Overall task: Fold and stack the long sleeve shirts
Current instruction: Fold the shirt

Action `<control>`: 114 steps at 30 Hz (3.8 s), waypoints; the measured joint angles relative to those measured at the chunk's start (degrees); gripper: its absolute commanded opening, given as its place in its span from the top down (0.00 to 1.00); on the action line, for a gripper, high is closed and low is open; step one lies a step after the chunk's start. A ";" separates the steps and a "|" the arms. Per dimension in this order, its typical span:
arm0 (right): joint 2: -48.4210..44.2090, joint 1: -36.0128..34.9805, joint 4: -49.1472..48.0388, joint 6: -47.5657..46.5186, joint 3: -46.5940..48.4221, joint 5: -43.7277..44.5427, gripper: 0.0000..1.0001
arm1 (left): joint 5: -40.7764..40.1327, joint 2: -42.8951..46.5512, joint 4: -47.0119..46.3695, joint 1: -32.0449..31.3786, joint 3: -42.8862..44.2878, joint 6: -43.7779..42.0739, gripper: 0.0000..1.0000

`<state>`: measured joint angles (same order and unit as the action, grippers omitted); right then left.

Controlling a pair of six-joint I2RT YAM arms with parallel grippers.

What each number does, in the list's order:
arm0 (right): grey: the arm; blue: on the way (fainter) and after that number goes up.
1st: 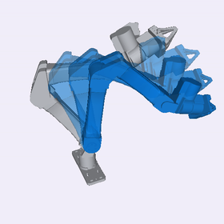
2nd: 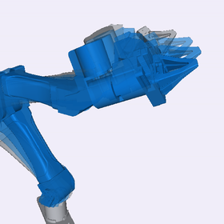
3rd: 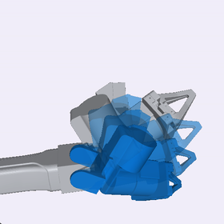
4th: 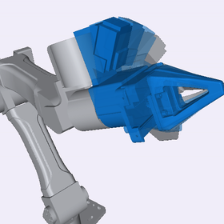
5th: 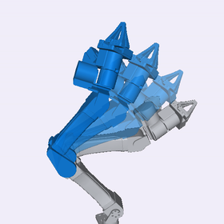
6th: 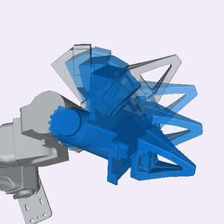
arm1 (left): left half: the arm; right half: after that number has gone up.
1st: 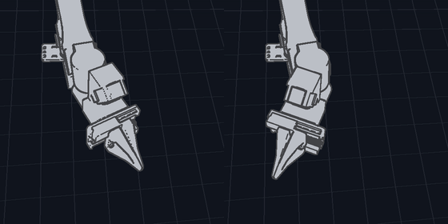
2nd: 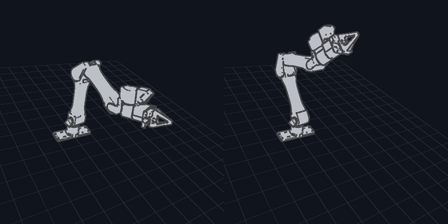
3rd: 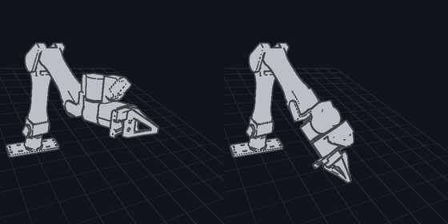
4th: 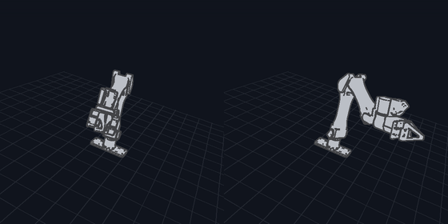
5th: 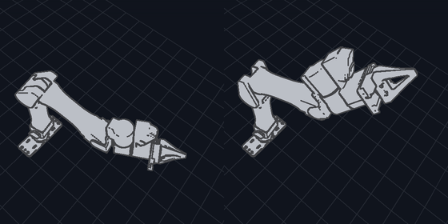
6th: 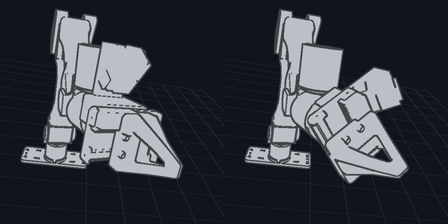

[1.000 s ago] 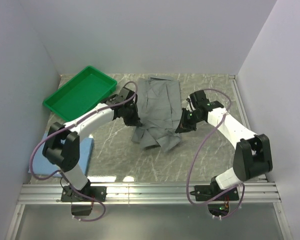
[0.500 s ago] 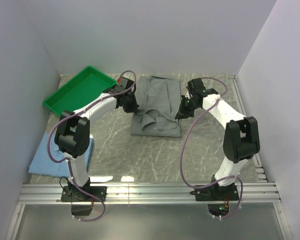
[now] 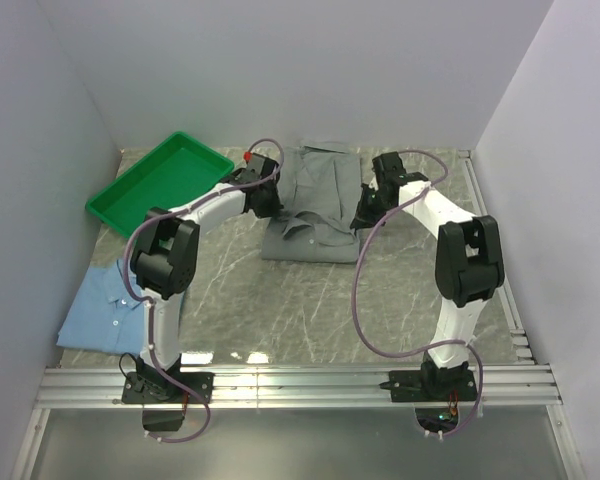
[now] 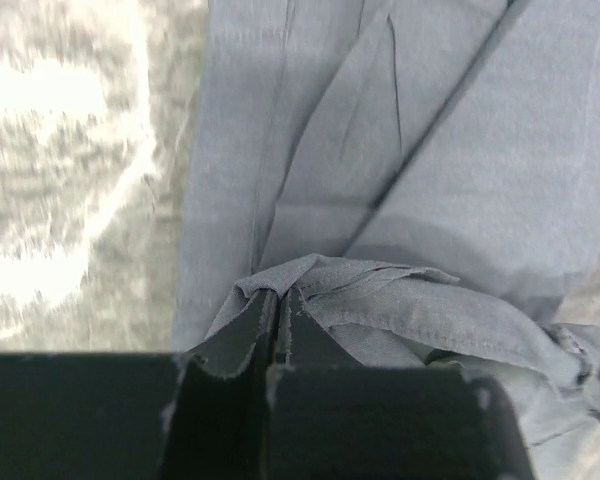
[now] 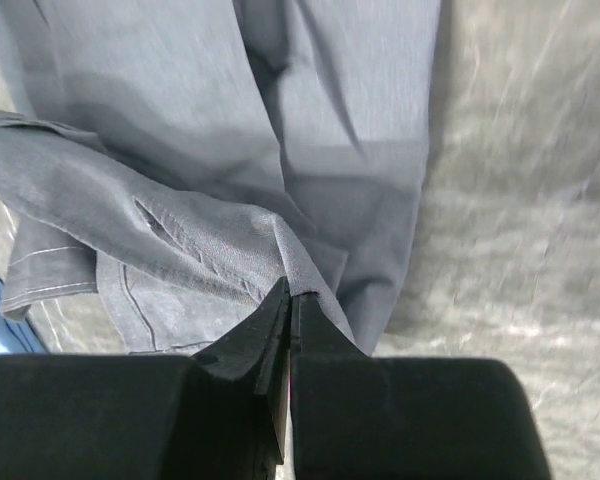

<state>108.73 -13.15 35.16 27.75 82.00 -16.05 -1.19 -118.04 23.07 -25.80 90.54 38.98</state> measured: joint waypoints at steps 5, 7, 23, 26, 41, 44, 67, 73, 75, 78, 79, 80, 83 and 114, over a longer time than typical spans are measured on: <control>2.19 0.85 -1.73 -0.42 2.97 0.15 1.00 | -0.90 -1.66 -3.04 0.24 1.11 -0.46 0.97; 2.93 1.25 -2.60 -0.50 3.28 0.15 1.00 | -0.98 -2.27 -4.09 0.26 1.55 -0.44 0.96; 7.48 1.95 -6.12 -0.50 5.68 1.51 0.68 | -3.48 -5.29 -12.22 0.35 2.40 -1.84 0.90; 7.52 2.16 -6.54 -0.55 6.12 1.99 0.56 | -3.72 -7.48 -12.41 0.35 2.49 -1.81 0.90; -15.67 -4.90 -14.49 -5.75 -3.98 5.73 0.55 | -4.17 -9.29 -12.37 0.37 2.71 -1.44 0.87; -15.34 -9.27 -16.04 -7.17 -5.75 4.50 0.57 | -4.46 -9.29 -11.80 0.37 3.13 -0.83 0.87; 12.22 -8.70 -12.94 -12.39 16.26 13.44 0.58 | -6.21 -9.20 -10.67 0.61 3.72 0.96 0.76; 9.64 -8.66 -13.11 -12.33 17.62 12.17 0.58 | -6.84 -7.06 -9.22 1.60 3.72 1.33 0.45; 6.86 -8.66 -13.31 -12.13 15.26 11.69 0.58 | -7.32 -5.38 -8.50 2.16 3.72 1.70 0.43; 1.95 -8.66 -13.51 -11.37 10.43 9.22 0.59 | -7.78 -2.38 -7.65 3.26 3.72 2.56 0.33; 0.92 -8.66 -13.40 -11.17 9.51 8.33 0.59 | -7.89 -0.92 -7.26 3.82 3.72 2.78 0.29; -0.33 -8.72 -13.51 -11.08 8.35 6.84 0.59 | -7.96 0.59 -6.95 4.39 3.65 2.91 0.27; -3.67 -9.55 -13.81 -11.69 4.83 4.22 0.57 | -8.37 5.05 -6.03 5.53 2.78 3.74 0.26; 16.94 -27.02 -14.01 -44.06 21.38 34.38 0.36 | -8.44 45.35 2.25 10.47 -39.69 1.97 0.16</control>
<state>125.67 -40.16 21.15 -16.32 103.37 18.33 -9.63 -72.69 25.32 -15.33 50.85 40.95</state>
